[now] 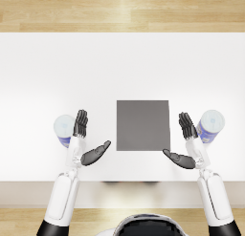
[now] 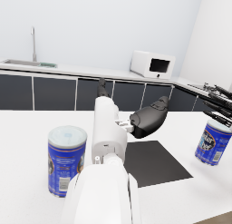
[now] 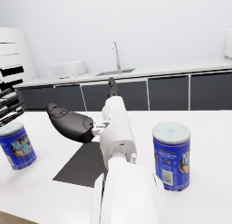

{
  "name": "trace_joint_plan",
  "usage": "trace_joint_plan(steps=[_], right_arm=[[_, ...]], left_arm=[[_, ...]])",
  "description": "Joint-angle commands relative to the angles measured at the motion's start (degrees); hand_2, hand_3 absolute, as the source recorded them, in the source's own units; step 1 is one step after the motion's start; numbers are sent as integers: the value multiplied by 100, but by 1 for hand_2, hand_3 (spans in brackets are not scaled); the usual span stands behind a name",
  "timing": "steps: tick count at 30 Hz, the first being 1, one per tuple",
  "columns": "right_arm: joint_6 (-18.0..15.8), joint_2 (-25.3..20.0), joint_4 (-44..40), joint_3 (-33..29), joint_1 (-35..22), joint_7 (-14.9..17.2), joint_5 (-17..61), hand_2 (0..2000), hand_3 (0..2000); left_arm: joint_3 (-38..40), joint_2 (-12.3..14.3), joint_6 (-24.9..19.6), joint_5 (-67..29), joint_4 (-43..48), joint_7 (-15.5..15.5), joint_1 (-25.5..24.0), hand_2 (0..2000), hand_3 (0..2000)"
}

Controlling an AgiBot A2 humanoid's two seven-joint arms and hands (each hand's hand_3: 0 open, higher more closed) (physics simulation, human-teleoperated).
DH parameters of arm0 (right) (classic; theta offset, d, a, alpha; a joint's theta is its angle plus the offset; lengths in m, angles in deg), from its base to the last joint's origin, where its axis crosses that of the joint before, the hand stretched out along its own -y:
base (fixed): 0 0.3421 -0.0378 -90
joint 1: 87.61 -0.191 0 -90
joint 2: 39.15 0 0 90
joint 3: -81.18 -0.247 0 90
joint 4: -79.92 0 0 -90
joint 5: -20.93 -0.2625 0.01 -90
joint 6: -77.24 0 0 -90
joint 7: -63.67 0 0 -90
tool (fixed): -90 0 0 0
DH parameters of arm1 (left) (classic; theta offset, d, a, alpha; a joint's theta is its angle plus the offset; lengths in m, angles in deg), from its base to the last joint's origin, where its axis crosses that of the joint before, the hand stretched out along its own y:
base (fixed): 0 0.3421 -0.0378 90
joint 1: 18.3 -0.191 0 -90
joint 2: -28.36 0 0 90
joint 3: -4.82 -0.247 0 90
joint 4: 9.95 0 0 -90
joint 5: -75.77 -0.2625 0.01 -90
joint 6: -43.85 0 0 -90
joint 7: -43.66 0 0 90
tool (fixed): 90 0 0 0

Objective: Pick up the blue can on the left and place it in the middle, then pick up the blue can on the right and place it on top of the can in the middle

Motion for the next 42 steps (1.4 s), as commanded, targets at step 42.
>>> trace_joint_plan(steps=[42], right_arm=[[571,-393,-6,-1845,-325,-578,2644,0,0]], left_arm=[[1802,372,-577,-2400,-20,576,177,0,0]])
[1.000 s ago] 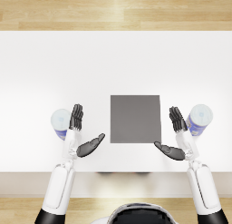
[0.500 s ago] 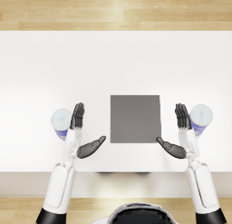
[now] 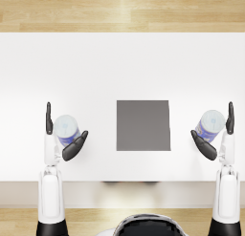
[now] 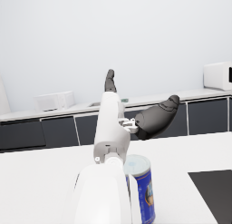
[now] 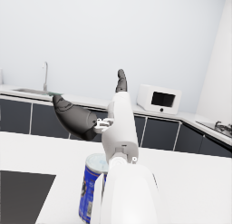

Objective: Pick up the blue can on the left and place it in the middle, then pick up the blue can on the right and place it on top of the can in the middle

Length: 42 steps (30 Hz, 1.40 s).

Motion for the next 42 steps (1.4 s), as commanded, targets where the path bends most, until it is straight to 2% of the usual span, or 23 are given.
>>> trace_joint_plan(steps=[1,10,21,29,42], right_arm=[[0,-5,-190,-196,-26,0,13,0,0],[0,-85,-1019,-200,129,-1,43,0,0],[0,-184,-2007,-77,127,-1,44,0,0],[1,-261,-2836,2,-87,-1,44,0,0],[28,-378,-3962,100,-508,-2,45,0,0]], left_arm=[[136,13,0,-9,-196,0,-102,0,0],[45,96,-1,-31,-967,1,-275,0,0],[-103,205,-1,-32,-2076,1,-254,0,0],[-207,283,10,-32,-2633,2,-236,0,0],[-82,412,4,-31,-3483,1,160,0,0]])
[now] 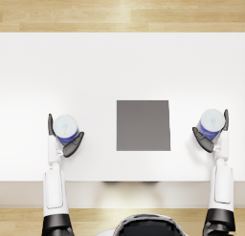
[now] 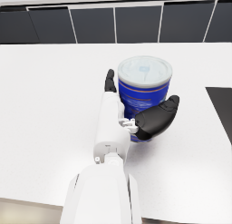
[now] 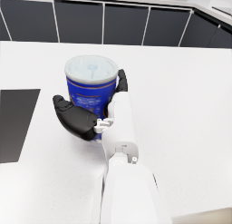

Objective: Pick up the blue can on the left and place it in the middle, then pick up the blue can on the right and place it on top of the can in the middle

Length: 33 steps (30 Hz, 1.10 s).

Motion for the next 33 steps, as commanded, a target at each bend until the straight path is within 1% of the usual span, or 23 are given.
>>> trace_joint_plan(steps=[1,4,5,6,7,8,9,10,11,12,15,17,19,23,25,28,33], right_arm=[[-1,-13,-235,6,-211,0,0,0,0],[-15,-40,-389,23,-386,0,0,0,0],[-20,-45,-290,21,-330,0,0,0,0],[-22,-50,-298,-35,-313,0,0,1361,327],[-183,-53,-341,-55,-344,3,1,2000,653],[-378,-55,-350,-81,-348,4,1,2000,980],[-506,-60,-325,-117,-376,2,1,2000,1307],[-494,-68,-235,-170,-404,-13,0,2000,1520],[-436,-78,-116,-205,-380,-20,1,2000,1520],[-424,-86,112,-232,-357,-28,1,2000,1520],[-389,-110,1135,6,-192,-43,1,2000,1520],[-399,-123,1576,171,-194,-48,1,2000,1520],[-518,-141,1950,299,-231,-51,1,2000,1520],[-689,-190,2060,386,-361,-58,0,2000,1520],[-752,-209,2092,406,-377,-61,0,2000,1520],[-801,-240,2286,473,-424,-71,0,2000,1520],[-730,-290,2390,542,-503,-81,0,2000,1520]], left_arm=[[69,14,-7,0,-216,1,183,0,0],[59,45,-48,2,-236,5,227,0,0],[88,54,-52,2,-268,5,233,1361,327],[101,63,-141,3,-268,12,233,2000,653],[92,66,-271,2,-206,2,204,2000,980],[80,70,-328,2,-175,6,200,2000,1307],[92,79,-323,2,-175,5,201,2000,1520],[115,87,-293,2,-108,17,200,2000,1520],[104,97,-266,1,17,24,192,2000,1520],[51,104,-248,0,411,26,135,2000,1520],[-317,132,-225,-1,1113,25,208,2000,1520],[-661,179,-215,-1,1272,29,357,2000,1520],[-1000,257,-204,-1,1297,36,539,2000,1520],[-1574,413,-193,-1,1190,41,750,2000,1520],[-1812,500,-206,502,1105,38,882,2000,1520],[-2192,692,-204,1195,823,36,1180,2000,1520],[-2634,1133,-198,1570,-127,33,1899,2000,1520]])
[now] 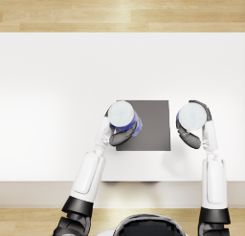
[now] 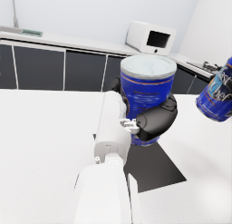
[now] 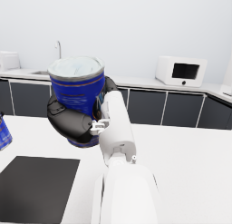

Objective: Pick up the blue can on the left and place it in the middle, then pick up the blue can on the right and place it on top of the can in the middle

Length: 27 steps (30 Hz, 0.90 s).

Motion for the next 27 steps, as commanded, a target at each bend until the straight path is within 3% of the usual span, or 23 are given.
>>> trace_joint_plan(steps=[1,2,3,6,10,13,14,15,16,18,19,20,24,25,26,27], right_arm=[[6,-23,139,26,-133,0,0,2000,1520],[-6,-33,155,58,-144,-2,0,2000,1520],[-16,-41,158,73,-145,-3,0,2000,1520],[12,-69,251,76,-187,0,0,2000,1520],[1,-112,339,158,-279,1,0,2000,1520],[12,-154,420,264,-379,0,-1,2000,1520],[24,-168,439,294,-406,0,0,2000,1520],[19,-187,467,363,-449,-1,0,2000,1520],[20,-208,500,407,-503,1,-1,2000,1520],[1,-259,535,471,-646,4,0,2000,1520],[-18,-278,519,480,-692,4,0,2000,1520],[-36,-297,538,505,-735,2,0,2000,1520],[44,-343,520,558,-788,4,-1,2000,1520],[41,-350,520,552,-787,3,-1,2000,1520],[36,-369,460,586,-830,4,-1,2000,1520],[39,-392,440,636,-882,4,-1,2000,1520]], left_arm=[[-412,366,-4,25,-872,0,696,2000,1520],[-489,450,-12,43,-1154,-2,832,2000,1520],[-1164,144,-15,55,-1321,-6,1115,2000,1520],[-1252,385,-48,74,-1858,-9,1301,2000,1520],[-1488,390,-98,81,-2145,934,1279,2000,1520],[-1635,433,-121,84,-2437,1339,1305,2000,1520],[-1863,401,-126,84,-2577,1417,1373,2000,1520],[-3061,27,-128,85,-2655,1478,1760,2000,1520],[-2110,379,-126,89,-2697,1524,1404,2000,1520],[-2133,435,-107,81,-2887,1604,1406,2000,1520],[-3026,159,-107,81,-2939,1626,1698,2000,1520],[-2322,389,-110,85,-3003,1658,1456,2000,1520],[-2151,452,-135,81,-3069,1807,1398,2000,1520],[-2992,196,-142,81,-3097,1857,1664,639,1193],[-2310,383,-195,85,-3062,1894,1416,0,867],[-2264,398,-129,80,-3062,1910,1402,0,540]])
